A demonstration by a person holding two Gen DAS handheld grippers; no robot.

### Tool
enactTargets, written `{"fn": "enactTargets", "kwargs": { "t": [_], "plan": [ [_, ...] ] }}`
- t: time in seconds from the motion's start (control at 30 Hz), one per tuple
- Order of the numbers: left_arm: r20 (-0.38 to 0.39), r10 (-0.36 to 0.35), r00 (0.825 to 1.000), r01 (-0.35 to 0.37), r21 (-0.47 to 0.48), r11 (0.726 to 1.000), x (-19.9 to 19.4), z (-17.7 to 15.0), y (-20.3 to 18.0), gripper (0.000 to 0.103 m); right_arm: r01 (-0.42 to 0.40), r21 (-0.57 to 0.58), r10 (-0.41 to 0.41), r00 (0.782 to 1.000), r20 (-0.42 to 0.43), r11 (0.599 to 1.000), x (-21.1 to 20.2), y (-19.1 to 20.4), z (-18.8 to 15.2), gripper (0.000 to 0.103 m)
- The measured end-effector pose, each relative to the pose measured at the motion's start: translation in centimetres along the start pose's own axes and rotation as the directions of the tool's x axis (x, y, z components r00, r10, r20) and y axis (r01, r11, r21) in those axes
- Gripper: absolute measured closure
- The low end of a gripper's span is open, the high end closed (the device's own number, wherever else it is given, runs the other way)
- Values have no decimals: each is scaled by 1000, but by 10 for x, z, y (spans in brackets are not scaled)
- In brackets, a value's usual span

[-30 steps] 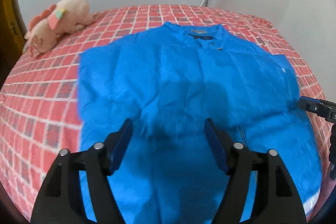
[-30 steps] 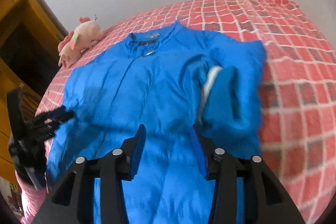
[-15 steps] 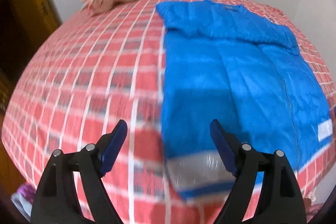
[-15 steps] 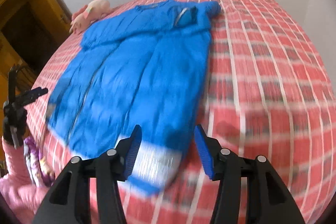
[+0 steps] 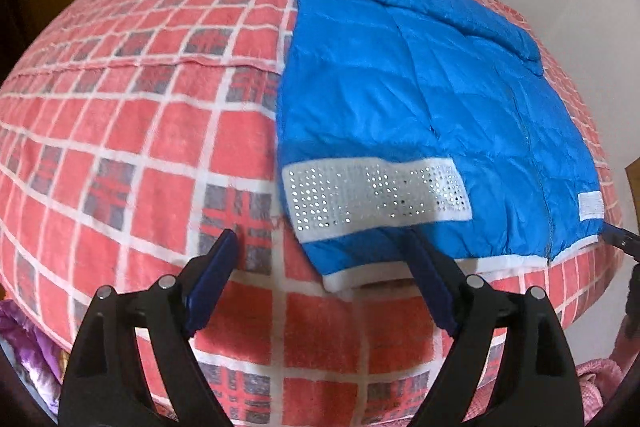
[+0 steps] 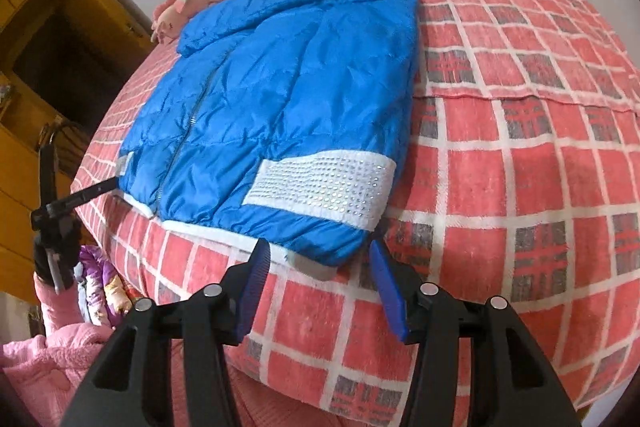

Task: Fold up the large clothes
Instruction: 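Grasp the white-banded hem with both tools, then lift the hem with both tools and fold it toward the collar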

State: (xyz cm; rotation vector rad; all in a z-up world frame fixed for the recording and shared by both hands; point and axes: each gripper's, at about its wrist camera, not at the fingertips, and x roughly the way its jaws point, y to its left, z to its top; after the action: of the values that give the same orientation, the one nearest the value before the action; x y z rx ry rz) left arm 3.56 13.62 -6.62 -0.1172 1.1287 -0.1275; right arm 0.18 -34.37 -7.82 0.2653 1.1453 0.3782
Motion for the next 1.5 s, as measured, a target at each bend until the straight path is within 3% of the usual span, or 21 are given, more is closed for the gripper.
{"fn": "enactTargets", "kwargs": {
  "t": [0.2,0.3,0.47,0.63,0.77,1.03,1.2,1.37,1.5],
  "plan": [
    [-16,-37,999,37,-1,999,8,2,-7,19,-56,18,57,998,-35,998,14,-2,1,51],
    [-28,-55,998,55,3,998,11,5,-11,24,-79,25,80,996,-46,997,23,-1,5,49],
    [-38,-103,994,102,-21,995,10,3,-13,48,-89,20,90,995,-39,996,26,0,8,65],
    [-41,-131,990,131,-23,991,11,1,-15,63,-100,16,100,995,-21,995,25,-2,10,87],
    [-5,-115,993,115,-20,993,2,2,-18,86,-106,-8,106,994,22,994,14,2,9,92],
    [5,-138,990,138,-14,990,11,2,-13,89,-96,-7,96,995,-4,995,30,-4,7,92],
    [84,-156,984,155,14,988,-13,5,-22,95,-133,-24,133,990,39,991,12,-2,12,94],
    [162,-245,956,244,26,970,-41,24,-26,96,-172,-91,184,974,135,981,-26,10,33,95],
    [227,-269,936,260,73,963,-54,49,-34,96,-173,-129,196,961,196,976,-50,17,57,95]
  ]
}}
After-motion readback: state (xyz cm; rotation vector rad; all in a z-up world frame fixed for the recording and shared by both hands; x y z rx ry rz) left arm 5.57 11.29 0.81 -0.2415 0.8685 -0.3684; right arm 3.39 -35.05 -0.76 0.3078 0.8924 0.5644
